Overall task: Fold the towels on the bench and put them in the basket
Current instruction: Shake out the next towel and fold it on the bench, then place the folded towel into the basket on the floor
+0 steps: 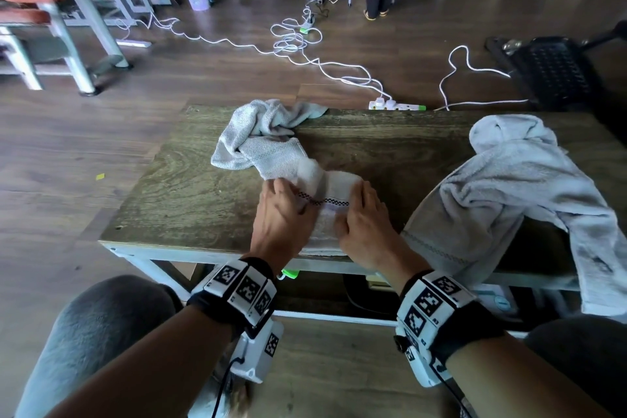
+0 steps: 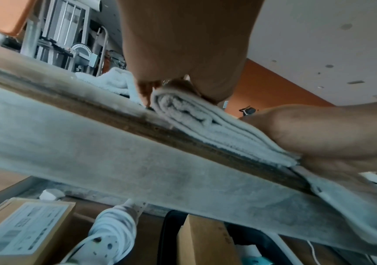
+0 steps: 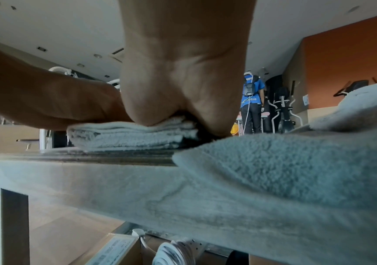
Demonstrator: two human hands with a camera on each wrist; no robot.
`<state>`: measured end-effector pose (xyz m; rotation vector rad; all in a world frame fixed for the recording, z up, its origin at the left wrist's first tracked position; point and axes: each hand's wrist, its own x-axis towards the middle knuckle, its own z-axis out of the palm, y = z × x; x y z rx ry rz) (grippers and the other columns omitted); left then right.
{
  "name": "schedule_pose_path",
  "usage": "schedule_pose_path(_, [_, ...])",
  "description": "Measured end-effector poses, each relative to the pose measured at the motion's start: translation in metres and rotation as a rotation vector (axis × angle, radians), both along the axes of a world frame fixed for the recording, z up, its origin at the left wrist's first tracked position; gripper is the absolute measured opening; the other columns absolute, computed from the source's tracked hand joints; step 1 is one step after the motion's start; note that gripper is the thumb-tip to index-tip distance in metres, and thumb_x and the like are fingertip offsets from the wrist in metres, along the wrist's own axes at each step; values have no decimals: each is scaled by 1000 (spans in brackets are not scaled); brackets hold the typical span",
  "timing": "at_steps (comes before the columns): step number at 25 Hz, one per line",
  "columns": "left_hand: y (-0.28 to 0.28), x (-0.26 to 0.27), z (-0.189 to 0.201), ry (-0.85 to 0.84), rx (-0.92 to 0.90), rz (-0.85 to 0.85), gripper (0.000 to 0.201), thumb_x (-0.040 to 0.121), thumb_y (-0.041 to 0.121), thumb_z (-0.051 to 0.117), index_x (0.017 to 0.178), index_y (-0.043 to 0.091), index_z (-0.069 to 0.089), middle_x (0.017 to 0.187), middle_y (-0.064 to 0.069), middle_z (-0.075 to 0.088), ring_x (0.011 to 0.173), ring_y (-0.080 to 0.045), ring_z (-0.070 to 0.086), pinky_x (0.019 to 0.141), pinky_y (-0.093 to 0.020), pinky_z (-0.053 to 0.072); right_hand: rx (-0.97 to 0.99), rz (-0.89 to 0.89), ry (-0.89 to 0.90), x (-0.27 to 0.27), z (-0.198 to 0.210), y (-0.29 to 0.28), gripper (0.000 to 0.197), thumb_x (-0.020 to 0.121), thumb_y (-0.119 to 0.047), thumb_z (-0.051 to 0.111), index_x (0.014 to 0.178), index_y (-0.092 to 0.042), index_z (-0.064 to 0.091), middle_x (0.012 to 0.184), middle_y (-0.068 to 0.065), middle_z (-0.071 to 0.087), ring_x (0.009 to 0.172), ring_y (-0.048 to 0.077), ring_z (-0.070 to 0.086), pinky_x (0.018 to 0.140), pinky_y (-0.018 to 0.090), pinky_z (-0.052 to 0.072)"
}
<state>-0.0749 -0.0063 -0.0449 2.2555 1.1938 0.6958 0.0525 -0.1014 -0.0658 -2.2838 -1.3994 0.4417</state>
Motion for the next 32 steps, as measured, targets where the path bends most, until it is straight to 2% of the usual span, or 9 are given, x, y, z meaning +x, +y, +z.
schedule_pose_path(5, [-1, 7, 45, -290, -198, -254, 32, 81, 12, 66, 100, 15, 40, 65, 4, 55, 54, -15, 46, 52, -26, 38, 253, -161, 376, 5, 32, -8, 52, 100, -40, 50, 144, -18, 32, 122, 5, 64, 97, 15, 66, 73, 14, 49])
schedule_pose_path(8, [5, -7, 95, -390, -214, -330, 33, 73, 16, 64, 95, 22, 40, 68, 6, 58, 54, -10, 45, 53, -29, 41, 346, -156, 740, 2, 65, -12, 25, 98, -46, 54, 121, -36, 58, 109, -12, 72, 104, 15, 68, 88, 31, 53])
schedule_pose_path(11, [13, -35, 148, -452, -228, -292, 37, 71, 19, 67, 102, 15, 48, 77, 5, 62, 62, -6, 53, 58, -26, 47, 487, -74, 1003, -12, 101, -5, 17, 95, -21, 63, 111, -20, 67, 106, -2, 76, 104, 21, 71, 85, 39, 54])
schedule_pose_path(14, [16, -86, 194, -457, -222, -224, 41, 79, 12, 75, 111, 9, 50, 83, 2, 68, 62, -3, 60, 56, -20, 47, 555, 53, 984, -43, 139, 10, 31, 96, -15, 61, 126, -22, 59, 121, -5, 71, 112, 16, 68, 93, 40, 54])
schedule_pose_path(18, [11, -168, 225, -432, -225, -92, 40, 86, 8, 72, 115, 7, 46, 89, -7, 72, 77, -18, 71, 69, -43, 60, 419, 229, 750, -94, 168, 36, 97, 72, -78, 64, 151, -38, 24, 156, -10, 41, 141, 17, 41, 115, 49, 37])
schedule_pose_path(20, [3, -204, 234, -427, -245, -35, 41, 86, 6, 73, 118, 3, 47, 98, -15, 72, 87, -27, 72, 78, -51, 59, 373, 275, 780, -112, 170, 53, 112, 66, -77, 64, 156, -35, 11, 163, -11, 25, 148, 14, 28, 120, 47, 30])
schedule_pose_path(22, [-9, -241, 242, -472, -271, 3, 40, 85, 4, 72, 117, 2, 49, 102, -14, 72, 89, -26, 73, 81, -46, 60, 275, 355, 947, -144, 187, 58, 101, 76, -47, 70, 157, -31, 13, 163, -11, 24, 148, 14, 28, 119, 48, 31])
schedule_pose_path(25, [-23, -295, 247, -527, -269, 91, 54, 79, 11, 79, 123, 6, 48, 108, -20, 71, 97, -32, 71, 83, -50, 59, 191, 558, 979, -183, 200, 78, 51, 93, -4, 57, 136, -23, 37, 137, -5, 59, 127, 20, 56, 96, 41, 50])
schedule_pose_path(32, [-26, -392, 160, -695, -593, 418, 44, 81, 5, 74, 121, -2, 58, 122, -15, 68, 109, -28, 68, 90, -42, 57, -9, 857, 734, -263, 150, 126, 47, 96, -16, 61, 113, -37, 22, 117, 5, 69, 100, 16, 65, 85, 39, 54])
